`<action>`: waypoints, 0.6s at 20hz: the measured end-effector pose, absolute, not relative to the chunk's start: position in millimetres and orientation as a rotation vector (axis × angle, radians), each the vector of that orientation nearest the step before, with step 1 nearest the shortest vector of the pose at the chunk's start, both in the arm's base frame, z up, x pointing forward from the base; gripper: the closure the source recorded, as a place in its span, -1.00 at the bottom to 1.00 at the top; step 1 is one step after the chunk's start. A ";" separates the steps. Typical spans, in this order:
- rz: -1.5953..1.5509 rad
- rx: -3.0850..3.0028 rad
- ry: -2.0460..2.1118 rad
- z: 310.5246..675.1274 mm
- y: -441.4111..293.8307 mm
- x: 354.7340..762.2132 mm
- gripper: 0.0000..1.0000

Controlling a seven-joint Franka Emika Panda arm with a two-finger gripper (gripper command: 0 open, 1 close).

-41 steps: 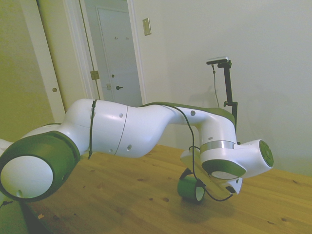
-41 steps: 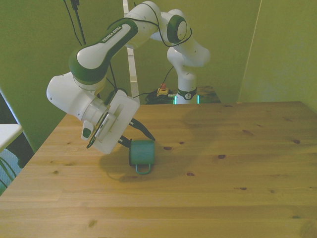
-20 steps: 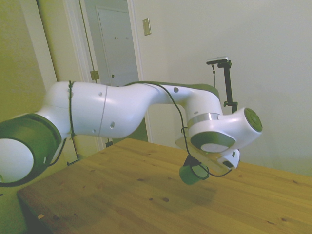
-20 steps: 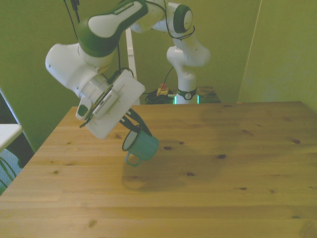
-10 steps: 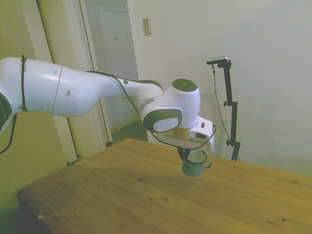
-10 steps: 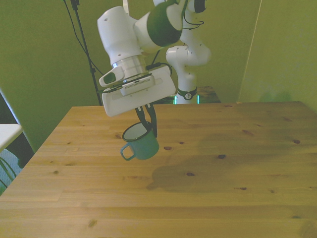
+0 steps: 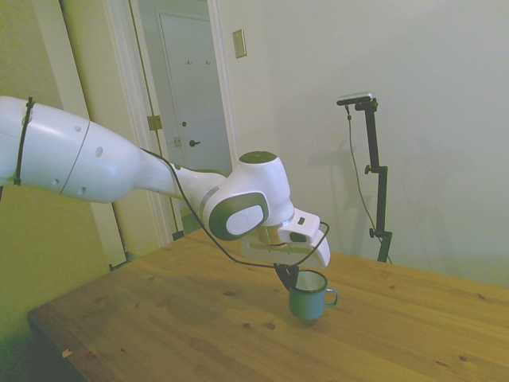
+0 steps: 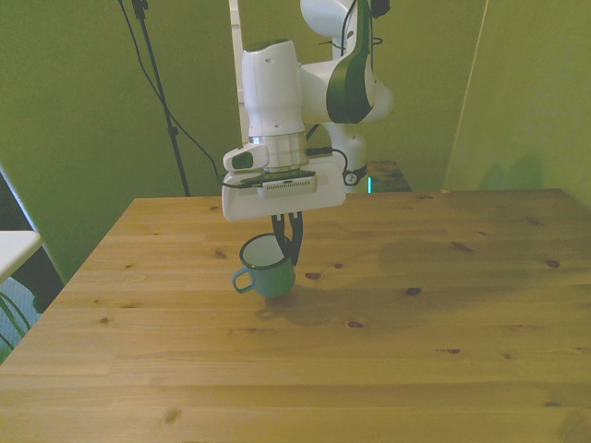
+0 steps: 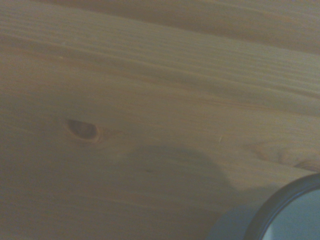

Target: Flip the mug upright

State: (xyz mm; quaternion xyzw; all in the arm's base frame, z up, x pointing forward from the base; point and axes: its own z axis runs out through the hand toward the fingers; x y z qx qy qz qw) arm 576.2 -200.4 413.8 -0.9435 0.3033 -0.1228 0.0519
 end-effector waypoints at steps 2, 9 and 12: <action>-0.355 -2.880 0.933 406.5 -201.0 578.1 1.00; -0.371 -2.879 0.970 390.8 -207.2 591.7 1.00; -0.390 -2.872 0.993 389.4 -210.0 595.8 -1.00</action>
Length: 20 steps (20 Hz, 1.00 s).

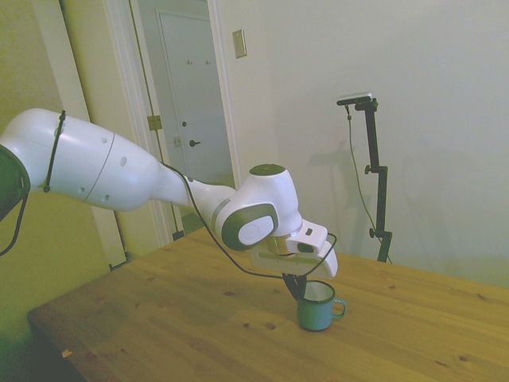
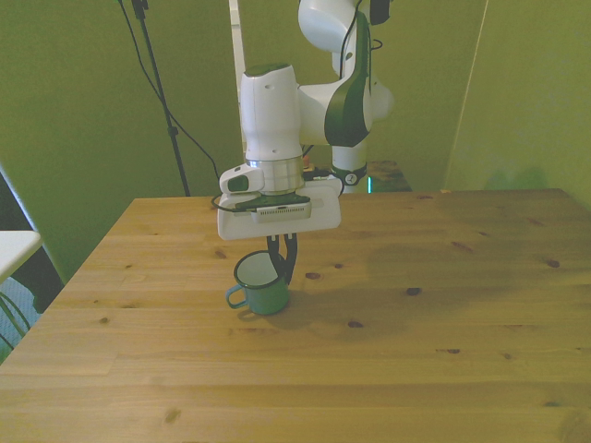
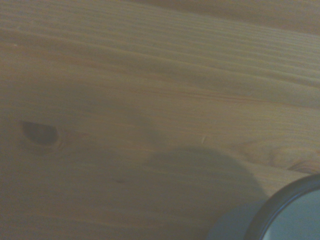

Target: Flip the mug upright

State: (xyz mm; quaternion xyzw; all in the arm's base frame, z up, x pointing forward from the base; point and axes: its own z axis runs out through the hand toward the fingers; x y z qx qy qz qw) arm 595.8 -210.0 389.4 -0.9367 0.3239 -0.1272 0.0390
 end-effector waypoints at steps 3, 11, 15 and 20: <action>-0.415 -2.860 1.013 390.3 -210.8 597.5 -1.00; -0.431 -2.826 1.043 391.1 -213.4 597.6 -1.00; -0.456 -2.789 1.066 396.1 -218.8 595.8 -1.00; -0.531 -2.738 1.080 424.3 -236.2 581.1 -1.00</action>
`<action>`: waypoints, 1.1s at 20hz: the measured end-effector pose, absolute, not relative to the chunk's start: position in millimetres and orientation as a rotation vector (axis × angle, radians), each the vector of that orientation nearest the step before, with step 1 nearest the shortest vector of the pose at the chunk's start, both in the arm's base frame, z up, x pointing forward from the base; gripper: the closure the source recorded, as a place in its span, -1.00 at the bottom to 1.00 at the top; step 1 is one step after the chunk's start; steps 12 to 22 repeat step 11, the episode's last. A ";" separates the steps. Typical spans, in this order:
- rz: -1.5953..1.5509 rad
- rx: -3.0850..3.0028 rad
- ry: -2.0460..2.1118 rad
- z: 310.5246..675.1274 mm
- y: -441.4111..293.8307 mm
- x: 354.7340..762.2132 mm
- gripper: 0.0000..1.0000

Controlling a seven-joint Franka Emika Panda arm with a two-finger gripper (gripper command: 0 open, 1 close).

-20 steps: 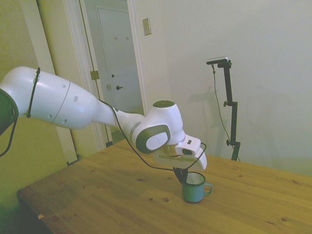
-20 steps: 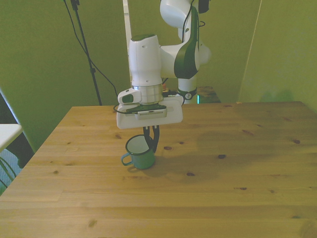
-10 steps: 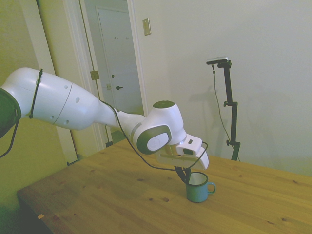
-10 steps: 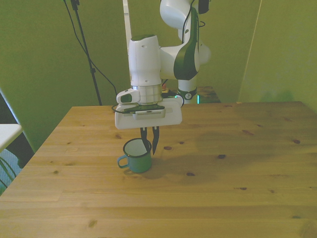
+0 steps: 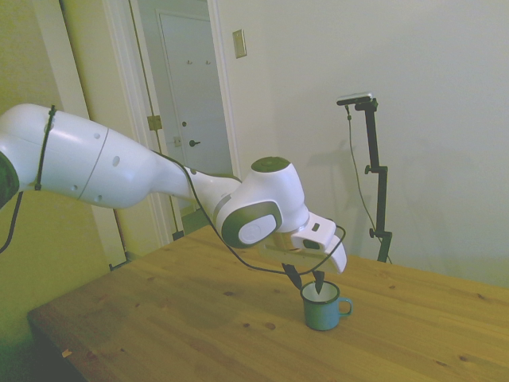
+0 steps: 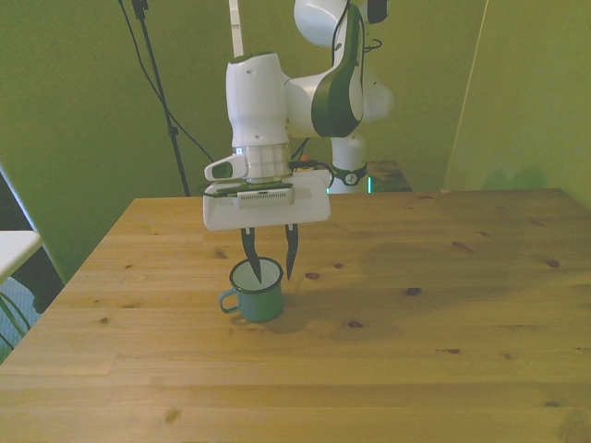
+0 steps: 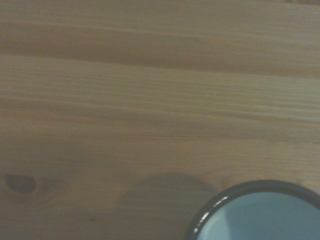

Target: Flip the mug upright

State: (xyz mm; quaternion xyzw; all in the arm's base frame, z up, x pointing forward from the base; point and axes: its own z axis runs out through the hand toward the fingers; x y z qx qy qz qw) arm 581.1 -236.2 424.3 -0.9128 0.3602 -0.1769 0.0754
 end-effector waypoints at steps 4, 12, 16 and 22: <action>-0.585 -2.704 1.061 451.6 -237.1 560.2 -1.00; -0.674 -2.696 0.939 474.2 -186.6 500.5 -1.00; -0.674 -2.696 0.939 474.2 -186.6 500.5 -1.00; -0.674 -2.696 0.939 474.2 -186.6 500.5 -1.00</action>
